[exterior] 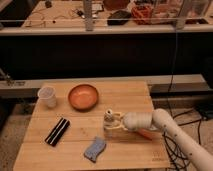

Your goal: Stand the bottle upright

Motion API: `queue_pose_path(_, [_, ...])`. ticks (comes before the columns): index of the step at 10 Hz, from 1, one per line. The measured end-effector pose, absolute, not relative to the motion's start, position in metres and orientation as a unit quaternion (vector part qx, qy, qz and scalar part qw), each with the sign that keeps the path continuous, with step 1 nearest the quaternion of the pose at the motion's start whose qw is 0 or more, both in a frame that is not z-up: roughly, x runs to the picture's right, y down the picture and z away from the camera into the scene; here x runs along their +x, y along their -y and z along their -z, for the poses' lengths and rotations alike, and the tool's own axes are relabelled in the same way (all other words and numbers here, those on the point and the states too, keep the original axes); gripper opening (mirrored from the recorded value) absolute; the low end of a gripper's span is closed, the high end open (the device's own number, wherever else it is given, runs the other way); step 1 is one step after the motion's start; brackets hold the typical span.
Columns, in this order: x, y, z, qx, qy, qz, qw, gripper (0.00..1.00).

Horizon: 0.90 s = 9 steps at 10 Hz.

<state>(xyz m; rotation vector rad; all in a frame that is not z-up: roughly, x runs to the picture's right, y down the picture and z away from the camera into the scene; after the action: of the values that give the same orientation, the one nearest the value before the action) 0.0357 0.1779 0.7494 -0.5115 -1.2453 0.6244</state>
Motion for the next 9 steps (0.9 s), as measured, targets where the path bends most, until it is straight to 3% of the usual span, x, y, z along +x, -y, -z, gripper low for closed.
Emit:
queue_pose_path(3, [0.0346, -0.1702, -0.7605, -0.236, 0.565, -0.289, 0.736, 0.07])
queue_pose_path(4, [0.0354, -0.1741, -0.7585, -0.238, 0.564, -0.29, 0.735, 0.02])
queue_pose_path(7, [0.0385, -0.1786, -0.7577, -0.236, 0.56, -0.295, 0.737, 0.02])
queue_pose_path(9, [0.0378, -0.1768, -0.7611, -0.237, 0.559, -0.296, 0.737, 0.05])
